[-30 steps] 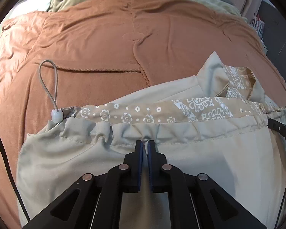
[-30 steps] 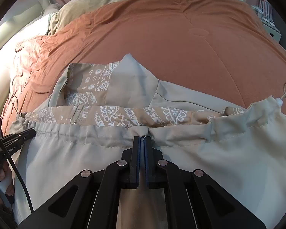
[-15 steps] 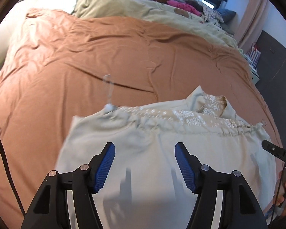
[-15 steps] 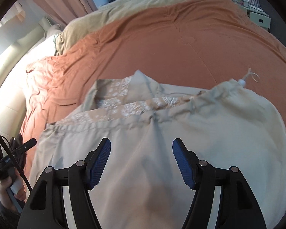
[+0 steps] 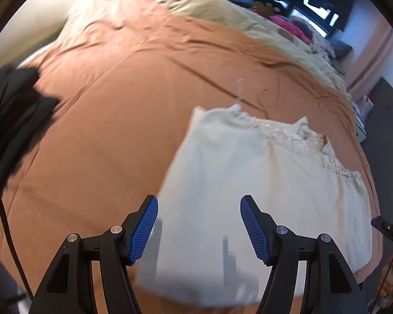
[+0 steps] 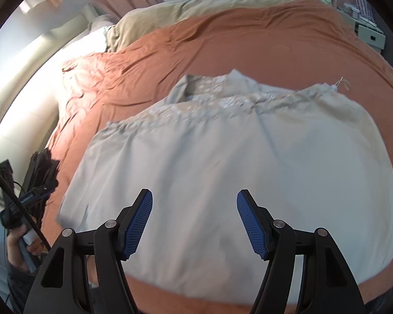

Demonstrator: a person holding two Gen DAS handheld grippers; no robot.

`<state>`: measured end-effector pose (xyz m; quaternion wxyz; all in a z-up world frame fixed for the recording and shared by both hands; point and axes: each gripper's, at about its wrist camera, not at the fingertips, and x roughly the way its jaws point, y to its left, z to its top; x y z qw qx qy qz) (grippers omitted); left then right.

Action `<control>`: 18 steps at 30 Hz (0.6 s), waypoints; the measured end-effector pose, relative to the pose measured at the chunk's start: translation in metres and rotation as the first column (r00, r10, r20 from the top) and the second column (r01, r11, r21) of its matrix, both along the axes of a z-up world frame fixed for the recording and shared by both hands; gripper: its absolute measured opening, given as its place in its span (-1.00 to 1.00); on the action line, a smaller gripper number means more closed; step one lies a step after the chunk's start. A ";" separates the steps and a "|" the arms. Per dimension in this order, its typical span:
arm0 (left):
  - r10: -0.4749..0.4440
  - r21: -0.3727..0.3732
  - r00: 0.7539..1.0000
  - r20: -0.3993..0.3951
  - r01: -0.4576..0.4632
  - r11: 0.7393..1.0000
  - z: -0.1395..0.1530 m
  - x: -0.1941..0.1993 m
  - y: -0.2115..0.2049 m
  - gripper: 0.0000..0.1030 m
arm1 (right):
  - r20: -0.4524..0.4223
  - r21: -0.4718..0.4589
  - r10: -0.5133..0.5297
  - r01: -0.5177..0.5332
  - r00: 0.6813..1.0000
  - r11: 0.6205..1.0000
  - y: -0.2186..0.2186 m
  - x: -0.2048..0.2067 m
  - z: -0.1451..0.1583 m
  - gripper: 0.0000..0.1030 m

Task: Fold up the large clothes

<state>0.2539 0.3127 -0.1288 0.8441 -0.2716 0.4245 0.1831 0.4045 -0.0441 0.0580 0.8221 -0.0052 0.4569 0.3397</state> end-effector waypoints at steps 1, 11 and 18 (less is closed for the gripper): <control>0.012 -0.013 1.000 -0.002 -0.012 1.000 -0.004 -0.010 0.003 0.30 | -0.004 0.004 0.007 -0.007 1.000 1.000 0.000 -0.005 -0.001 0.27; 0.066 -0.133 0.998 -0.023 -0.069 0.989 -0.044 -0.068 0.013 0.30 | -0.017 -0.044 0.027 -0.028 0.999 0.999 0.006 -0.050 -0.021 0.16; 0.060 -0.315 0.998 0.004 -0.056 0.947 -0.067 -0.072 0.009 0.30 | -0.052 -0.078 0.009 -0.013 0.999 0.997 0.016 -0.070 -0.040 0.16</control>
